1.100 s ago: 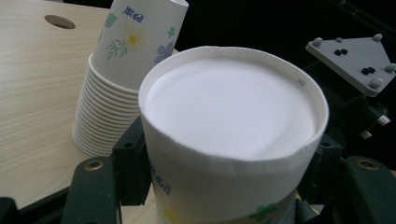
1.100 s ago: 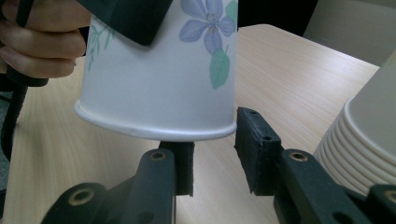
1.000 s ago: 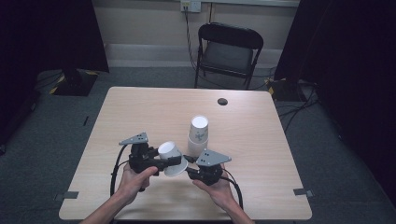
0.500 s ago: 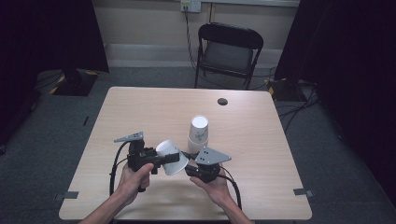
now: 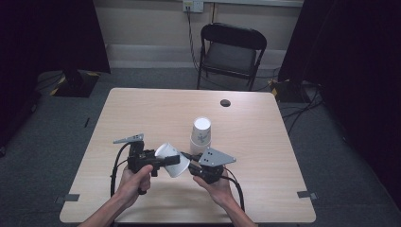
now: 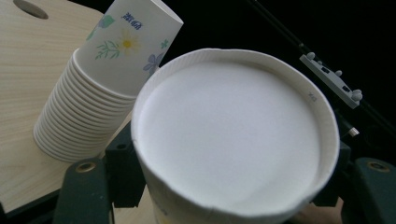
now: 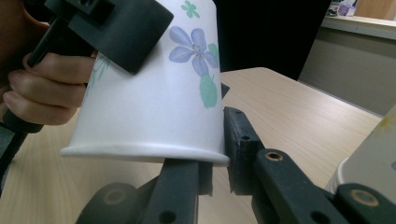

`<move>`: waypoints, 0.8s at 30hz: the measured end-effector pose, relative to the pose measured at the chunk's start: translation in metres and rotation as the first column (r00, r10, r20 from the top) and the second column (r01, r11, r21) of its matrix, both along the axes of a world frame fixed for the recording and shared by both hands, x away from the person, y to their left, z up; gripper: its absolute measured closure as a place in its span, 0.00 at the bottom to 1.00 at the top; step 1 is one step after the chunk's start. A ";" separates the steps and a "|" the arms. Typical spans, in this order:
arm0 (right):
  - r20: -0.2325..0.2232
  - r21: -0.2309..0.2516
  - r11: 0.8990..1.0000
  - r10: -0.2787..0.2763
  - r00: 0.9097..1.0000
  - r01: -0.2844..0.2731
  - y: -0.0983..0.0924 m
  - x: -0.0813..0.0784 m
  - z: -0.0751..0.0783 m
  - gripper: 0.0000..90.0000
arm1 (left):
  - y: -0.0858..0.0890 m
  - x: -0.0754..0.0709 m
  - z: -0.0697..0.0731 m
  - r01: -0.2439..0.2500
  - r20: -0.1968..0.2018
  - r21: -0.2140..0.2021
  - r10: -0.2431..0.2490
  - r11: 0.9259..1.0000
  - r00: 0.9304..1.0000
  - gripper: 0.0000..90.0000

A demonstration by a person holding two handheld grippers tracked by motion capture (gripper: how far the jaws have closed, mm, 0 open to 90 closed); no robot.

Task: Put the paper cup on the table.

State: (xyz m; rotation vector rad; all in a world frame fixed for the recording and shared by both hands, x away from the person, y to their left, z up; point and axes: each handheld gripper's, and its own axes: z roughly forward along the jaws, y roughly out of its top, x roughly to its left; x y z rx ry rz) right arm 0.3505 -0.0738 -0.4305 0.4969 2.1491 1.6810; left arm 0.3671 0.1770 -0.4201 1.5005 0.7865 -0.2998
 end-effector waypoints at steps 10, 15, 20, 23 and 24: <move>-0.010 -0.017 1.000 0.007 1.000 -0.007 -0.005 0.000 0.002 0.95 | 0.003 -0.002 0.001 -0.001 0.099 0.050 -0.004 0.999 0.995 0.22; -0.034 -0.020 1.000 0.004 0.999 -0.005 -0.010 0.001 0.002 0.95 | 0.007 -0.004 0.002 -0.019 0.126 0.088 0.007 0.996 0.992 0.19; -0.057 -0.013 1.000 -0.002 0.998 0.001 -0.015 0.002 0.004 0.96 | 0.015 -0.012 0.005 -0.045 0.182 0.143 0.018 0.989 0.983 0.22; -0.073 -0.018 1.000 -0.008 0.997 0.007 -0.018 0.001 0.005 0.96 | 0.021 -0.016 0.007 -0.061 0.229 0.169 0.022 0.984 0.973 0.24; -0.079 -0.022 1.000 -0.011 0.997 0.009 -0.018 0.001 0.005 0.96 | 0.023 -0.017 0.008 -0.060 0.242 0.174 0.017 0.983 0.970 0.24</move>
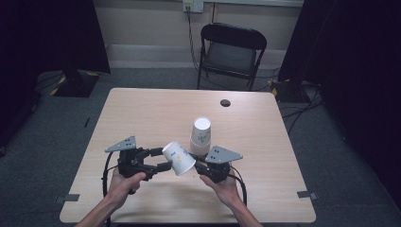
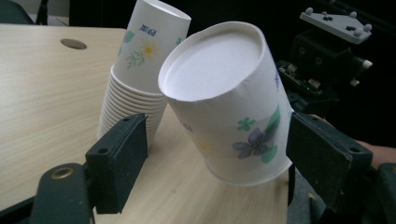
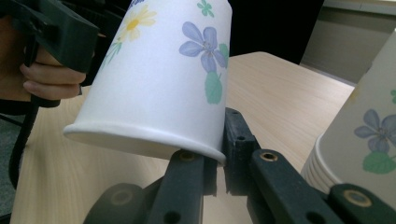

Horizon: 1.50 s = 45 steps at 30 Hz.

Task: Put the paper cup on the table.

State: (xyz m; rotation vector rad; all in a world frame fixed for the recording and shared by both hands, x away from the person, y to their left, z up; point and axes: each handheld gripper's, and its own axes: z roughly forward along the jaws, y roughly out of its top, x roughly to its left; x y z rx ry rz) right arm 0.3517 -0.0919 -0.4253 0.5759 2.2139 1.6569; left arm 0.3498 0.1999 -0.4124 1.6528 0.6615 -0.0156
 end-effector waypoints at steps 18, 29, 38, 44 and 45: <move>-0.216 -0.153 0.987 0.007 0.976 -0.041 0.003 0.012 -0.006 0.96 | 0.002 -0.004 0.001 -0.024 0.156 0.156 -0.001 0.987 0.988 0.36; -0.310 -0.228 0.966 0.044 0.950 -0.119 0.020 0.016 -0.015 0.96 | -0.009 -0.005 -0.001 0.011 0.199 0.196 -0.051 0.981 0.979 0.35; -0.350 -0.258 0.951 0.069 0.934 -0.167 0.030 0.017 -0.017 0.96 | -0.020 -0.008 -0.006 0.081 0.241 0.288 -0.154 0.954 0.958 0.29; -0.351 -0.258 0.951 0.072 0.933 -0.170 0.029 0.017 -0.017 0.96 | -0.022 -0.009 -0.010 0.098 0.273 0.350 -0.202 0.932 0.940 0.27; -0.348 -0.255 0.951 0.077 0.934 -0.173 0.028 0.018 -0.016 0.96 | -0.023 -0.009 -0.013 0.111 0.276 0.371 -0.224 0.922 0.935 0.27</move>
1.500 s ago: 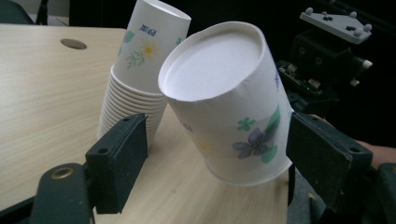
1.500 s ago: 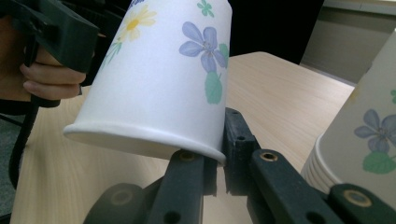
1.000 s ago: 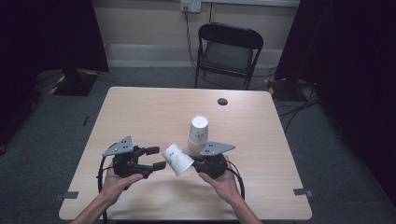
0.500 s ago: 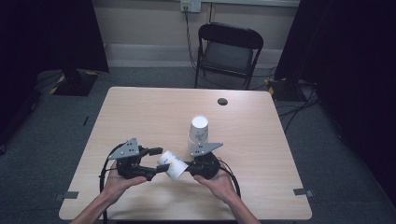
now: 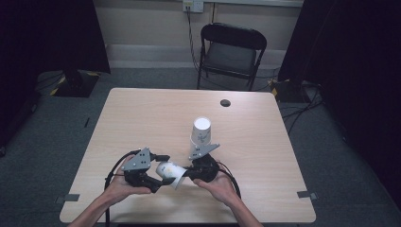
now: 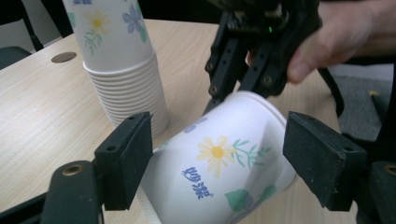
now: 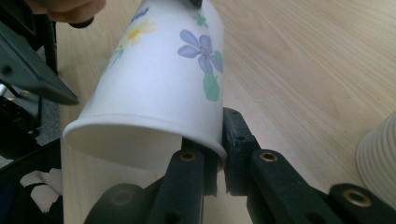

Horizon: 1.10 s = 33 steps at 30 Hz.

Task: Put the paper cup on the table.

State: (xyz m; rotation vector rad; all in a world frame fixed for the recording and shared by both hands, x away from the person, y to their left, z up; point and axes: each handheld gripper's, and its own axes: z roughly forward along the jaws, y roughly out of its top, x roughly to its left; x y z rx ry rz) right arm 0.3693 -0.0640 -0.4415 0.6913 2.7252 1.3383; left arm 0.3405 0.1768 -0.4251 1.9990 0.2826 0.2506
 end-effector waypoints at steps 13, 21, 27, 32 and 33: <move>-0.020 0.068 0.997 -0.037 0.999 0.038 -0.012 0.004 0.008 0.98 | -0.008 -0.003 -0.009 0.035 0.024 0.093 -0.037 0.995 0.999 0.22; -0.044 0.094 0.995 -0.041 0.998 0.045 -0.011 0.006 0.012 0.98 | -0.014 -0.006 -0.012 0.014 0.060 0.134 -0.022 0.991 0.998 0.18; -0.071 0.123 0.991 -0.050 0.996 0.058 -0.009 0.008 0.016 0.98 | -0.016 -0.008 -0.014 -0.011 0.112 0.155 -0.007 0.988 0.994 0.18; -0.091 0.122 0.991 -0.051 0.995 0.062 -0.006 0.009 0.019 0.98 | -0.018 -0.010 -0.015 -0.045 0.143 0.170 0.020 0.984 0.990 0.22; -0.096 0.125 0.990 -0.056 0.994 0.068 -0.006 0.009 0.019 0.98 | -0.018 -0.010 -0.016 -0.054 0.145 0.168 0.029 0.984 0.989 0.23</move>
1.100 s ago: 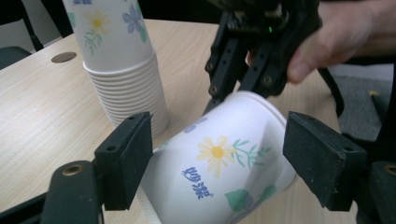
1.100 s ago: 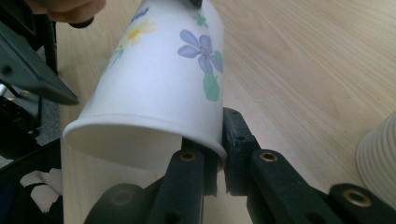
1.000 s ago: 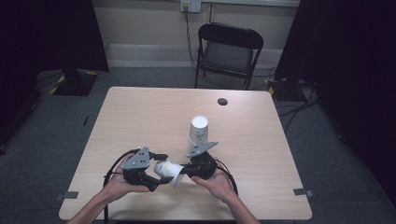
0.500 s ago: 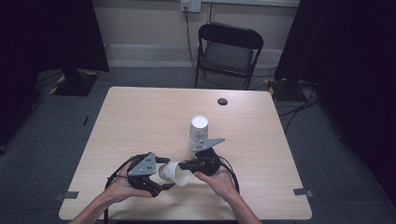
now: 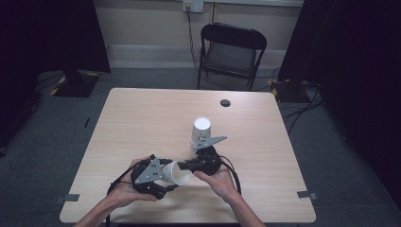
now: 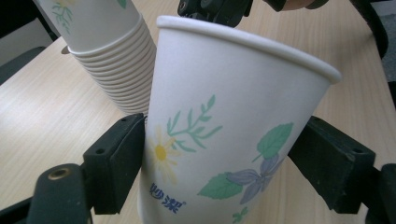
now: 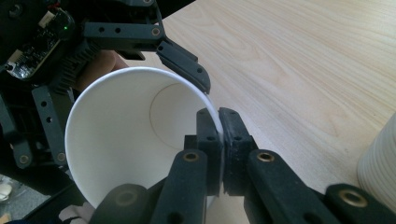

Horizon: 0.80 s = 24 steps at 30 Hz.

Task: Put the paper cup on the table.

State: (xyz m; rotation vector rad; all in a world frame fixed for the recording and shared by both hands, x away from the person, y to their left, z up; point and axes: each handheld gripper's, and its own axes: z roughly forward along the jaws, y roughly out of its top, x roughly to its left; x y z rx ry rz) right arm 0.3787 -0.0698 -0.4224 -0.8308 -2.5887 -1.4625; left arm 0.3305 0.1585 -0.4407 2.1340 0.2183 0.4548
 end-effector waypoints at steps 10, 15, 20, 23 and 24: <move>0.049 0.072 0.996 -0.048 0.998 0.044 -0.003 -0.001 0.003 0.92 | 0.003 0.003 0.001 -0.080 -0.056 -0.110 0.074 0.991 0.996 0.31; 0.108 0.140 0.988 -0.076 0.991 0.061 -0.006 -0.005 0.008 0.87 | 0.009 0.007 0.000 -0.103 -0.135 -0.181 0.079 0.978 0.988 0.32; 0.132 0.160 0.984 -0.099 0.986 0.077 -0.007 -0.006 0.010 0.94 | 0.009 0.007 -0.001 -0.114 -0.153 -0.191 0.085 0.975 0.985 0.32; 0.133 0.139 0.986 -0.108 0.985 0.089 -0.004 -0.007 0.011 0.97 | 0.007 0.006 -0.002 -0.122 -0.149 -0.181 0.096 0.976 0.984 0.31; 0.133 0.139 0.986 -0.108 0.985 0.089 -0.004 -0.007 0.011 0.97 | 0.007 0.006 -0.002 -0.121 -0.140 -0.167 0.098 0.979 0.985 0.31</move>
